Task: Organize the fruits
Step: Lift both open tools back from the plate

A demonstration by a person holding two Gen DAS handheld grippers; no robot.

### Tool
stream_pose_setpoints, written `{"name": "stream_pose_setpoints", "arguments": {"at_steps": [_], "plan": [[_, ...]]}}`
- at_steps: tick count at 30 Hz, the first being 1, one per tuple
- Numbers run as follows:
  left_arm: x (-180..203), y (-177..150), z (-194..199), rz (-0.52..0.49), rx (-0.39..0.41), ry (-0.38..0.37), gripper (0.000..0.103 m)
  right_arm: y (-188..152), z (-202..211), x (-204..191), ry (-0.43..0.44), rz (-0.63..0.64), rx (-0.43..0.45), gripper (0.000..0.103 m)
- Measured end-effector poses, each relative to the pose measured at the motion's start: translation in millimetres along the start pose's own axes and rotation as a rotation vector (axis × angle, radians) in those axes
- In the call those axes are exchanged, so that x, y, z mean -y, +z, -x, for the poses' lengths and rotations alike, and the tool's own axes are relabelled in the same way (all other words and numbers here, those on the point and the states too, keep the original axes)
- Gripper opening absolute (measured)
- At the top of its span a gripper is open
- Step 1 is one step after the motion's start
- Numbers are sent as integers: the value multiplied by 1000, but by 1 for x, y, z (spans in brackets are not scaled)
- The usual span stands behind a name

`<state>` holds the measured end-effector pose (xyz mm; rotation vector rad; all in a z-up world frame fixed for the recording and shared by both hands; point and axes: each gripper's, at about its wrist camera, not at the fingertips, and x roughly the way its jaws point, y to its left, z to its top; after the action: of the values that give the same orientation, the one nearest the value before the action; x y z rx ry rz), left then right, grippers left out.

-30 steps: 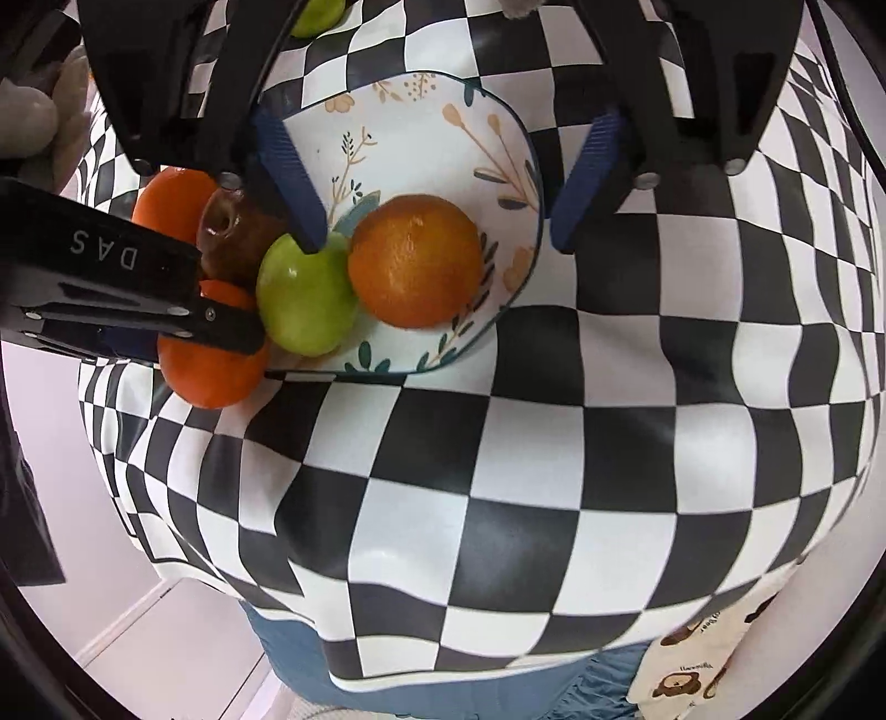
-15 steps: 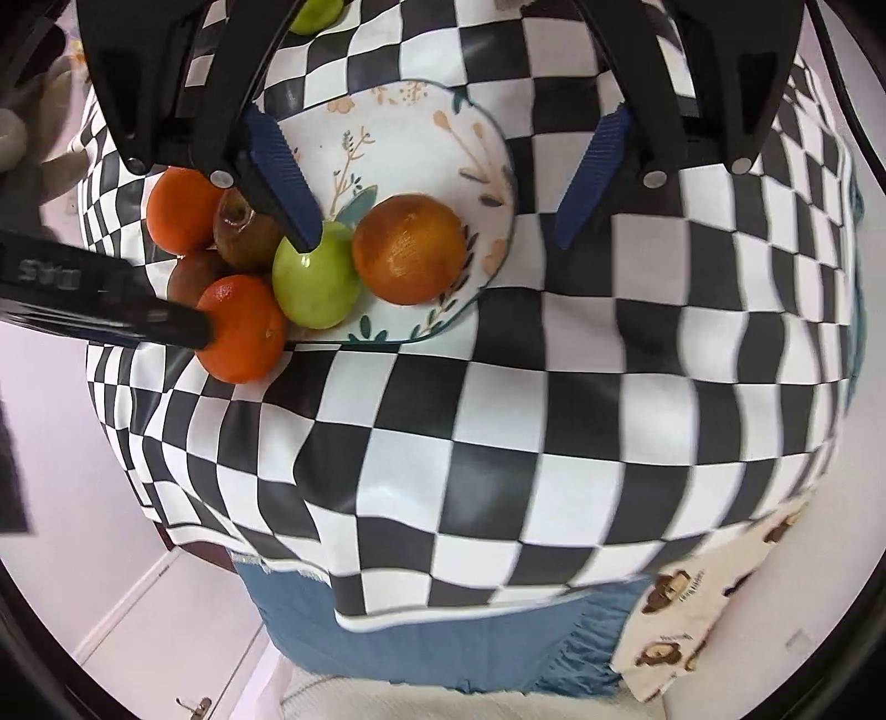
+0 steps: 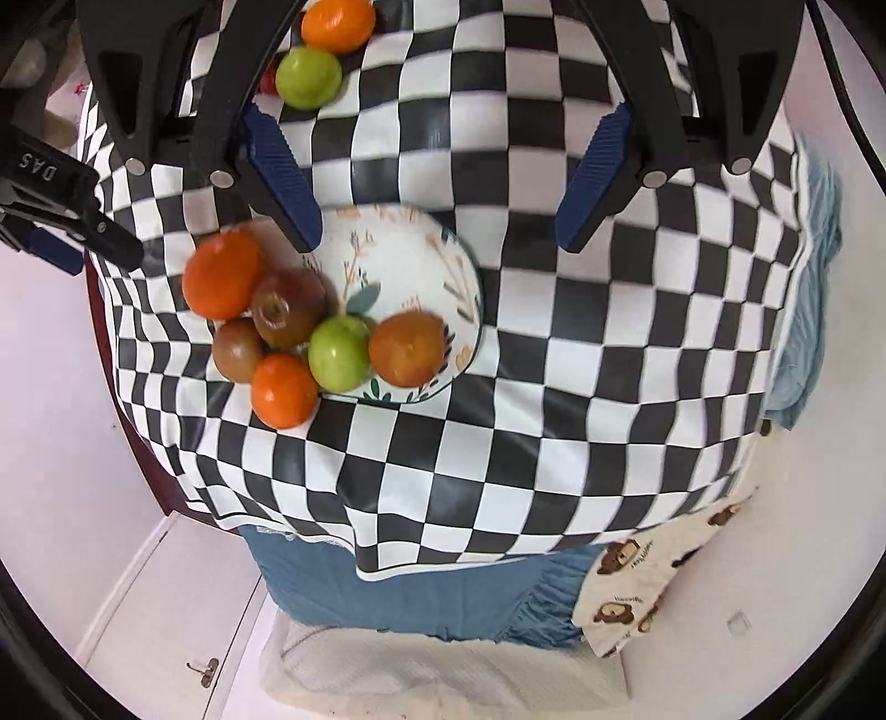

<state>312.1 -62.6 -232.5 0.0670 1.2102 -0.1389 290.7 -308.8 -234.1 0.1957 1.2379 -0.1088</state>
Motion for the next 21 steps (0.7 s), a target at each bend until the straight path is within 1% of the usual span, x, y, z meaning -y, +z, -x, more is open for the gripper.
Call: {"name": "stream_pose_setpoints", "arguments": {"at_steps": [3,6,8,11,16,21], "plan": [[2,-16,25,-8,35,11,86,-18,24,-4,-10,7,51,96],[3,-29,49,-12,74,17,86,-35,45,-20,-18,23,102,96],[3,-35,62,-9,94,13,86,-44,65,-21,-8,25,131,96],[4,-47,84,-8,125,8,86,-56,90,-25,18,34,158,96],[12,-65,116,-36,181,16,86,-80,124,-32,17,65,199,96],[16,-74,136,-38,205,4,86,-94,149,-33,32,56,230,96]]}}
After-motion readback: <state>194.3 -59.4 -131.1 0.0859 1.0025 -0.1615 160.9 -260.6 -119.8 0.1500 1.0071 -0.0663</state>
